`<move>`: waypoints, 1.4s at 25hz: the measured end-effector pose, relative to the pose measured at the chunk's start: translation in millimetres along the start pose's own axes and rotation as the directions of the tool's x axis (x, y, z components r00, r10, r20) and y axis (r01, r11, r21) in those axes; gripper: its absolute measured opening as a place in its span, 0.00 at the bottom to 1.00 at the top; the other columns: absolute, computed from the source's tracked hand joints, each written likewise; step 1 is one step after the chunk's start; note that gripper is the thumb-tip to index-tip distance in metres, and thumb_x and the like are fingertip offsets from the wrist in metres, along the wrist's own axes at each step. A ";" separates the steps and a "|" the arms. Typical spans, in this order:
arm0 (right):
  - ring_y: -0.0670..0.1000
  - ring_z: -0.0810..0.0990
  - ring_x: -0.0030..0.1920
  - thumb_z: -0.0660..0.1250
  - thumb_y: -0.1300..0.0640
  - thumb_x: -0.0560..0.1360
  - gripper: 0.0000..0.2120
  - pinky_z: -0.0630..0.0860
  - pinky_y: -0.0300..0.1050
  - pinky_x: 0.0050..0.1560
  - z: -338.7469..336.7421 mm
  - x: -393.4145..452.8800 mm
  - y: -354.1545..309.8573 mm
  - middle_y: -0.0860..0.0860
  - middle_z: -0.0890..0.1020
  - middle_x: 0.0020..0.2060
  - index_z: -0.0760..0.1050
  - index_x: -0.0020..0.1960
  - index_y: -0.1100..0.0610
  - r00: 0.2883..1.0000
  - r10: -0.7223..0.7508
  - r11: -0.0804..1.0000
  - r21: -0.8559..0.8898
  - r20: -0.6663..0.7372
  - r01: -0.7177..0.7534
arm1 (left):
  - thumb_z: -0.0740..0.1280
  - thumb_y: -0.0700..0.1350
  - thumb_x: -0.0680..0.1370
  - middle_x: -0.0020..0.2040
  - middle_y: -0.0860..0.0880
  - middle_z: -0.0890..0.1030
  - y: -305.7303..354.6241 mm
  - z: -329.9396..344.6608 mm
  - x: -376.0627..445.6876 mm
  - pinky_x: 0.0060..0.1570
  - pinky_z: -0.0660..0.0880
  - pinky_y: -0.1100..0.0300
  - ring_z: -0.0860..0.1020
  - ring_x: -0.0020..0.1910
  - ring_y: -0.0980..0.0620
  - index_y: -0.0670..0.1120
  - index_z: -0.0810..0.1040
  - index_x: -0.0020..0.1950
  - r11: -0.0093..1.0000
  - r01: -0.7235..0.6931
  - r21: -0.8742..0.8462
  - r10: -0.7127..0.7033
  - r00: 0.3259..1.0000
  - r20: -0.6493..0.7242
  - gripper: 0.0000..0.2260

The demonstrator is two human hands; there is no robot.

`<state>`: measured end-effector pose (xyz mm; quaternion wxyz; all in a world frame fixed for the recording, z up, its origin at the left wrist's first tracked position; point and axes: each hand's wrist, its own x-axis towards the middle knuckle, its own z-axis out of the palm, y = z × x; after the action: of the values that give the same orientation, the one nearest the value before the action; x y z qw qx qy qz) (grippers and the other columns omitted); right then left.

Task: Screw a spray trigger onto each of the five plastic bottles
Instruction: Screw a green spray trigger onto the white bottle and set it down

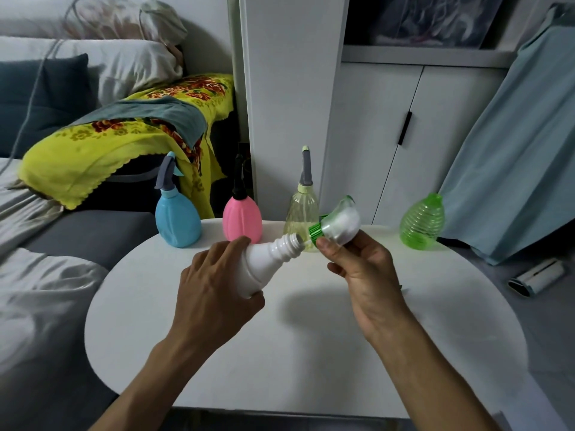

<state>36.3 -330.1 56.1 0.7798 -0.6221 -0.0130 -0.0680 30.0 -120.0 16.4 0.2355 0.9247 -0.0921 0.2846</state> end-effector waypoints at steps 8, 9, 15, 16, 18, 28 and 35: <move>0.40 0.83 0.43 0.75 0.54 0.66 0.10 0.76 0.33 0.39 13.1 -4.5 9.0 0.45 0.87 0.43 0.85 0.48 0.46 1.000 -0.015 0.999 0.032 0.020 0.014 | 0.84 0.45 0.56 0.52 0.42 0.82 2.1 -2.8 0.7 0.44 0.78 0.43 0.80 0.45 0.37 0.53 0.67 0.63 0.999 -0.018 -0.028 0.017 1.000 -0.026 0.41; 0.40 0.83 0.44 0.75 0.54 0.67 0.11 0.76 0.33 0.39 14.1 -4.6 9.5 0.45 0.87 0.43 0.85 0.48 0.45 1.000 -0.017 0.999 0.033 0.023 0.016 | 0.84 0.45 0.56 0.52 0.42 0.82 2.4 -3.5 0.5 0.44 0.78 0.43 0.80 0.45 0.37 0.53 0.67 0.63 0.999 -0.019 -0.032 0.019 0.999 -0.027 0.41; 0.39 0.83 0.44 0.77 0.47 0.63 0.14 0.76 0.33 0.40 14.5 -3.2 6.6 0.43 0.87 0.42 0.84 0.48 0.42 0.995 -0.041 0.997 -0.058 0.086 0.046 | 0.83 0.43 0.56 0.54 0.42 0.81 5.1 -16.6 2.8 0.48 0.77 0.42 0.79 0.49 0.37 0.49 0.72 0.64 0.998 -0.059 -0.036 0.058 0.998 -0.020 0.39; 0.38 0.83 0.43 0.77 0.44 0.61 0.15 0.76 0.34 0.40 12.2 -1.7 5.3 0.42 0.87 0.41 0.84 0.48 0.40 0.995 -0.027 0.992 -0.119 0.091 0.038 | 0.83 0.42 0.56 0.55 0.42 0.81 4.8 -20.7 3.8 0.49 0.77 0.40 0.78 0.50 0.36 0.47 0.75 0.64 0.997 -0.065 -0.031 0.064 0.998 -0.026 0.38; 0.38 0.82 0.42 0.77 0.39 0.57 0.21 0.74 0.38 0.41 7.0 1.6 4.4 0.40 0.86 0.40 0.82 0.49 0.39 0.997 0.014 0.959 -0.283 0.076 0.008 | 0.83 0.42 0.56 0.56 0.41 0.81 2.8 -30.2 6.7 0.51 0.75 0.39 0.77 0.53 0.35 0.43 0.78 0.64 0.997 -0.078 0.003 0.078 0.997 -0.030 0.36; 0.49 0.77 0.57 0.73 0.47 0.71 0.21 0.72 0.41 0.56 4.2 -13.9 -0.7 0.47 0.79 0.56 0.74 0.62 0.49 0.804 -0.284 0.393 -0.701 0.522 0.595 | 0.78 0.47 0.58 0.59 0.47 0.80 -3.3 -57.0 7.7 0.55 0.72 0.43 0.74 0.57 0.40 0.49 0.77 0.65 0.972 -0.194 0.130 0.176 0.975 0.137 0.35; 0.49 0.80 0.47 0.78 0.62 0.66 0.16 0.76 0.44 0.47 2.9 -16.6 -11.1 0.44 0.78 0.46 0.76 0.49 0.52 0.782 -0.351 0.506 -0.599 0.515 0.621 | 0.78 0.50 0.58 0.59 0.49 0.80 -8.6 -59.9 4.9 0.54 0.72 0.46 0.75 0.56 0.42 0.51 0.76 0.65 0.974 -0.208 0.091 0.189 0.964 0.188 0.35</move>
<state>18.6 -328.2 65.8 0.3894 -0.8548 -0.2904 -0.1824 7.8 -83.4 59.4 0.1452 0.9441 -0.1893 0.2277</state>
